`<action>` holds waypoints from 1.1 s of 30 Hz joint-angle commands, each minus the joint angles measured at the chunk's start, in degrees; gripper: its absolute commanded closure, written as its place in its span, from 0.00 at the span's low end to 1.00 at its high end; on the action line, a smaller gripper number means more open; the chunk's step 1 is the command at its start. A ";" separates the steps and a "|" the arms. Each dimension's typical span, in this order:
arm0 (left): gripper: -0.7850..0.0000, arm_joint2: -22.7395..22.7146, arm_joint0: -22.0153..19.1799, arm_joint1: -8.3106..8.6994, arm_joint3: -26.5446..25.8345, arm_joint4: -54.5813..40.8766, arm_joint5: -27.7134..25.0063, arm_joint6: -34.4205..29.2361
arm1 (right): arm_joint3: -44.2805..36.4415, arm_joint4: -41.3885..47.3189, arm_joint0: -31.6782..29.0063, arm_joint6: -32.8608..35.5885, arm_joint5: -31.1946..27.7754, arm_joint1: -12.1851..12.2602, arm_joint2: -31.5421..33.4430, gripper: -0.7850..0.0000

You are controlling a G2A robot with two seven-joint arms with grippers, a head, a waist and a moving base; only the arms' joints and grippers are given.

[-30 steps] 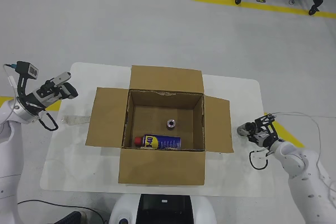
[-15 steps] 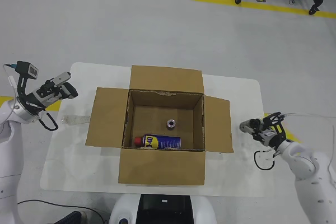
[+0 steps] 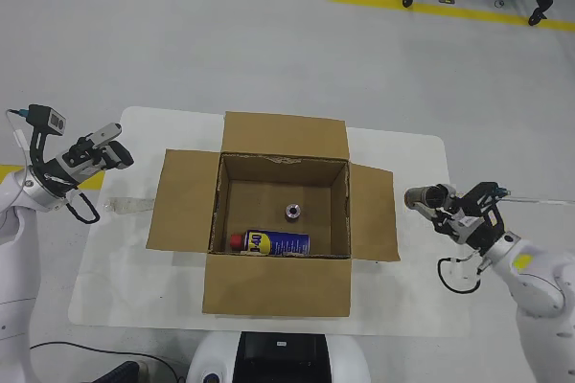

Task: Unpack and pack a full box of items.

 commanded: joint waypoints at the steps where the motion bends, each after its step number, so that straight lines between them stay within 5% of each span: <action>1: 0.00 0.00 0.00 0.00 0.00 0.00 0.00 0.00 | -2.05 0.50 -0.35 0.15 -0.51 0.03 -0.36 1.00; 14: 0.00 0.00 0.00 0.00 0.00 0.00 0.00 0.00 | -10.84 0.62 -0.60 1.77 -2.16 0.18 -4.57 1.00; 33: 0.00 0.00 0.00 0.00 0.00 0.00 0.00 0.00 | -9.02 1.36 -0.20 2.01 -2.05 0.38 -6.55 1.00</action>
